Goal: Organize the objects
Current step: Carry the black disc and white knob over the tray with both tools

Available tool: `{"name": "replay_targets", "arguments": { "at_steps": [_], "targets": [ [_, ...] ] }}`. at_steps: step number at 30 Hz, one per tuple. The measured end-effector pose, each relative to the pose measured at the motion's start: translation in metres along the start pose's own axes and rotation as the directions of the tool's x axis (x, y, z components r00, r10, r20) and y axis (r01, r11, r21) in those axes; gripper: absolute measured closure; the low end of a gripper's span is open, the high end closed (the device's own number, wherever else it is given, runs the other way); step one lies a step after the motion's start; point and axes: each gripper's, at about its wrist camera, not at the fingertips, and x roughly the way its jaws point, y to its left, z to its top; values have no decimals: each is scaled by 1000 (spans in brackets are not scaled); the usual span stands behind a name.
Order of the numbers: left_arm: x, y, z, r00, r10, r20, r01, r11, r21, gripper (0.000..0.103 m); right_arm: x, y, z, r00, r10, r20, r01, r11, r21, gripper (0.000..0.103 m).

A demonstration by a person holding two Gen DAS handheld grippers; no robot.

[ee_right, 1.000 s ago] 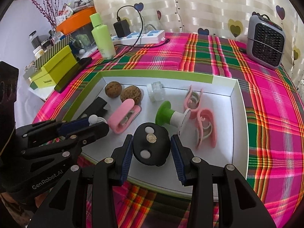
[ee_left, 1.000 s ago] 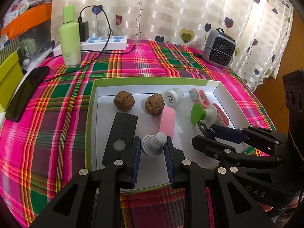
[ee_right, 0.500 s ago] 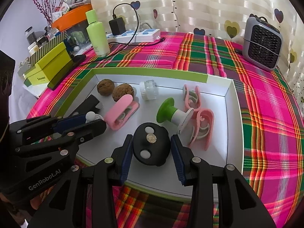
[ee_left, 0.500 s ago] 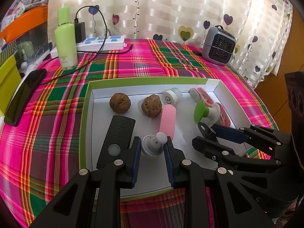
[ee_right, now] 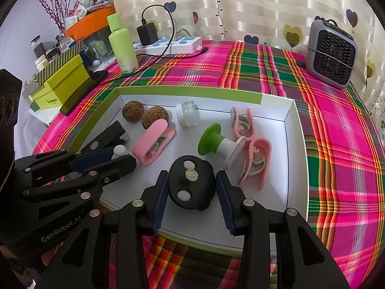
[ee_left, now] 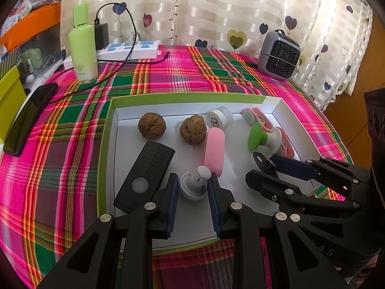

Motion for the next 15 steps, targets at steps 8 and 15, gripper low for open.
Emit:
{"name": "replay_targets", "arguments": {
  "at_steps": [8, 15],
  "targets": [
    [0, 1, 0, 1000, 3, 2, -3, 1000, 2, 79, -1, 0, -1, 1000, -3, 1, 3, 1000, -3, 62],
    [-5, -2, -1, 1000, 8, 9, -8, 1000, 8, 74, -4, 1, -1, 1000, -1, 6, 1, 1000, -5, 60]
  ]
}}
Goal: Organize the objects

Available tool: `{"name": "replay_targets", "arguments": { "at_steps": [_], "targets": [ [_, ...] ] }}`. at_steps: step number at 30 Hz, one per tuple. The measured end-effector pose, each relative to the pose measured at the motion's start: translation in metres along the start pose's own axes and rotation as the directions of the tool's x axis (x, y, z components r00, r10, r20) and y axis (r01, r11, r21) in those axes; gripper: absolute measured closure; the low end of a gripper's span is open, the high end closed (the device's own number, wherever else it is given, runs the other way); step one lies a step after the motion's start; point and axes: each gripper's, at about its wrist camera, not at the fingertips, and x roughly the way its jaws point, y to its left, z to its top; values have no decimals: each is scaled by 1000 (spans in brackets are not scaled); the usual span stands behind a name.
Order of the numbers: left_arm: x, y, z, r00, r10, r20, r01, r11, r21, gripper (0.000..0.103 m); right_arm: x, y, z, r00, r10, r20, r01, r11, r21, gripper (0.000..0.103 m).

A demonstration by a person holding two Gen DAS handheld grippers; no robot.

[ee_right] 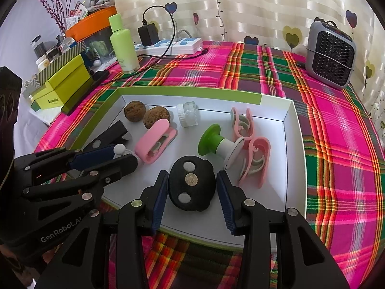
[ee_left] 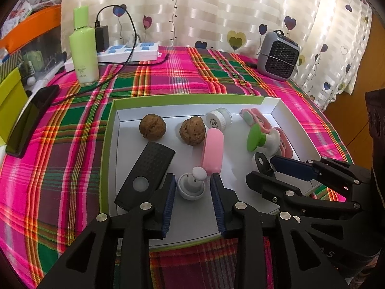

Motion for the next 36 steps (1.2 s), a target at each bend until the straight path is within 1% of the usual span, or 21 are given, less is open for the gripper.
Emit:
{"name": "replay_targets", "arguments": {
  "at_steps": [4, 12, 14, 19, 26, 28, 30, 32, 36],
  "targets": [
    [-6, -1, 0, 1000, 9, 10, -9, 1000, 2, 72, -4, 0, -2, 1000, -4, 12, 4, 1000, 4, 56],
    [-21, -3, -2, 999, 9, 34, -9, 1000, 5, 62, -15, 1, -5, 999, -2, 37, 1, 1000, 20, 55],
    [-25, -5, -4, 999, 19, 44, -20, 1000, 10, 60, -18, 2, -7, 999, -11, 45, 10, 1000, 20, 55],
    [-33, -7, -8, 998, 33, 60, -34, 999, 10, 59, -29, 6, -12, 996, -30, 79, 30, 1000, 9, 55],
    [-45, -8, -19, 996, 43, 77, -43, 999, -1, 59, -45, 8, -20, 992, -46, 115, 43, 999, 25, 54],
    [-50, -8, -22, 994, 58, 92, -58, 998, 0, 59, -50, 8, -23, 991, -48, 125, 44, 998, 35, 53],
    [-55, -9, -26, 992, 70, 101, -71, 997, 2, 59, -54, 7, -26, 990, -51, 134, 45, 998, 44, 49],
    [-58, -10, -30, 992, 71, 106, -71, 997, 2, 59, -57, 7, -29, 989, -55, 140, 49, 998, 51, 49],
    [-63, -13, -38, 988, 100, 115, -102, 995, 9, 59, -62, 11, -40, 987, -68, 144, 61, 997, 53, 49]
  ]
}}
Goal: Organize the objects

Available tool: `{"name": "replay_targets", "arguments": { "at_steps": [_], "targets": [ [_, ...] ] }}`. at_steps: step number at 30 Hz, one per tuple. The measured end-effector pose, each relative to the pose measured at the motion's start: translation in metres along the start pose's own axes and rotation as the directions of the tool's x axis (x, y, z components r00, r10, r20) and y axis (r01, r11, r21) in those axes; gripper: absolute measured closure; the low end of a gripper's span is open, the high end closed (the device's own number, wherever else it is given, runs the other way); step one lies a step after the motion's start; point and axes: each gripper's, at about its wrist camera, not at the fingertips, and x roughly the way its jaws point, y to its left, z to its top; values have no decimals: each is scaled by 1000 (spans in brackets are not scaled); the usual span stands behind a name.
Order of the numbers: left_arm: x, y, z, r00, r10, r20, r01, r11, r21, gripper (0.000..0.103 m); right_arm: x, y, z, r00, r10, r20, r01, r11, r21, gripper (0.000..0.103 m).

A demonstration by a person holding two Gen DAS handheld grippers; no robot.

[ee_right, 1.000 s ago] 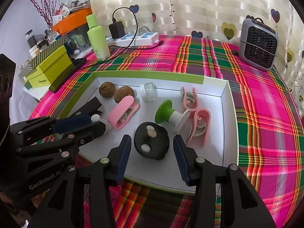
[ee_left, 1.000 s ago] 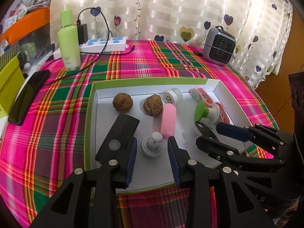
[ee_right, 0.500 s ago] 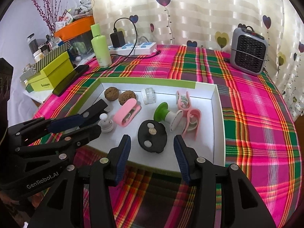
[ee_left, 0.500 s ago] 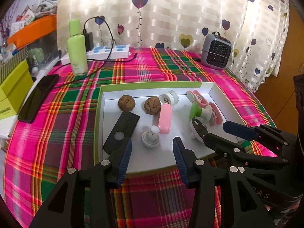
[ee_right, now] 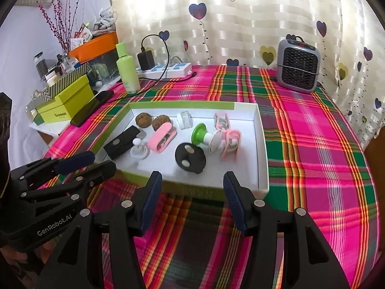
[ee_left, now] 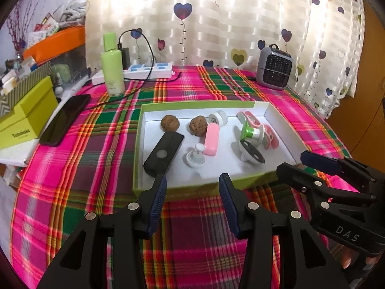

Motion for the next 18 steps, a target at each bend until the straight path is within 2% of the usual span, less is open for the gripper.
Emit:
{"name": "replay_targets", "arguments": {
  "at_steps": [8, 18],
  "targets": [
    [-4, -2, -18, 1000, 8, -20, -8, 1000, -7, 59, -4, 1, -18, 999, -33, -23, 33, 999, -1, 49],
    [7, -3, -38, 996, 23, -85, -25, 1000, -18, 59, 5, -2, -36, 988, -132, -86, 131, 991, -21, 49]
  ]
}}
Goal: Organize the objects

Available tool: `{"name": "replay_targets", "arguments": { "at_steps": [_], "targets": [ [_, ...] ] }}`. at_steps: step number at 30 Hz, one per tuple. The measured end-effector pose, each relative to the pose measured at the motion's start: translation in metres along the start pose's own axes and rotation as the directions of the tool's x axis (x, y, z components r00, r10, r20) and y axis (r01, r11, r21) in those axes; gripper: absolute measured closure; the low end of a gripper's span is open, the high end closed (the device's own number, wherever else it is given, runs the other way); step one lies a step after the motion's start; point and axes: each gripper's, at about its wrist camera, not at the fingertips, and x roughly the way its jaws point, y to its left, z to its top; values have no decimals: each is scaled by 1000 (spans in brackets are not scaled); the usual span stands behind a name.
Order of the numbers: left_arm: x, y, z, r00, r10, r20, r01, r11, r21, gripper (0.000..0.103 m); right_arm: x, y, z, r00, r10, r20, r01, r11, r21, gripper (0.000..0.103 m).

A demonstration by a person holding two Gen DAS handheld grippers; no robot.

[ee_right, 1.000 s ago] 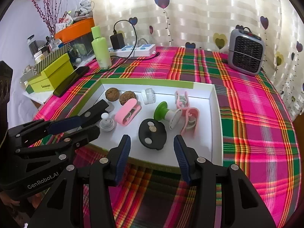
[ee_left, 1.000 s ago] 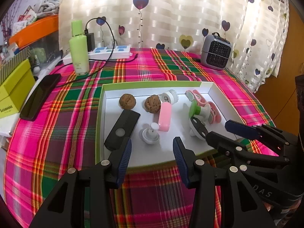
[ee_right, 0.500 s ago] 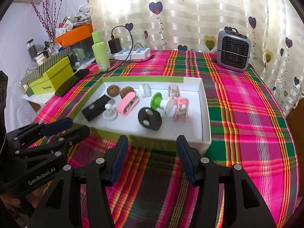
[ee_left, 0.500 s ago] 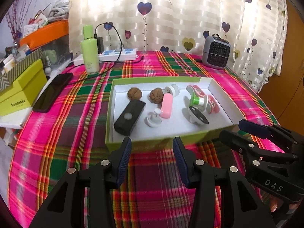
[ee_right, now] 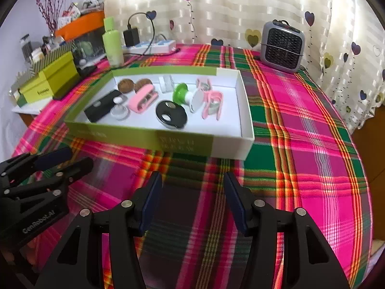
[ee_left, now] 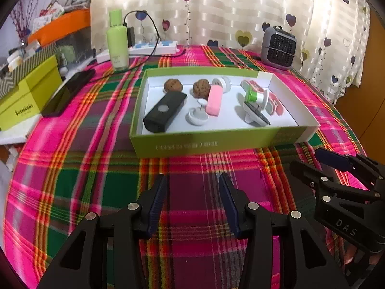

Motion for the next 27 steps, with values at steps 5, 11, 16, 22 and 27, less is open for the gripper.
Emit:
{"name": "replay_targets", "arguments": {
  "at_steps": [5, 11, 16, 22, 27],
  "targets": [
    [4, -2, -2, 1000, 18, -12, -18, 1000, 10, 59, 4, -2, -3, 1000, -21, -12, 21, 1000, 2, 49],
    [5, -6, -2, 999, 44, -16, -43, 999, 29, 58, 8, -7, -4, 999, -37, -32, 38, 999, 22, 48],
    [6, -5, -1, 999, 34, -18, -34, 999, 19, 53, 10, -15, -4, 996, -78, -50, 81, 995, 56, 28],
    [8, -10, -1, 999, 36, -23, -35, 999, 32, 46, 10, -20, -4, 996, -71, -50, 74, 995, 62, 27],
    [8, -10, -1, 999, 35, -24, -34, 999, 32, 44, 10, -20, -4, 996, -72, -51, 75, 995, 61, 27]
  ]
}}
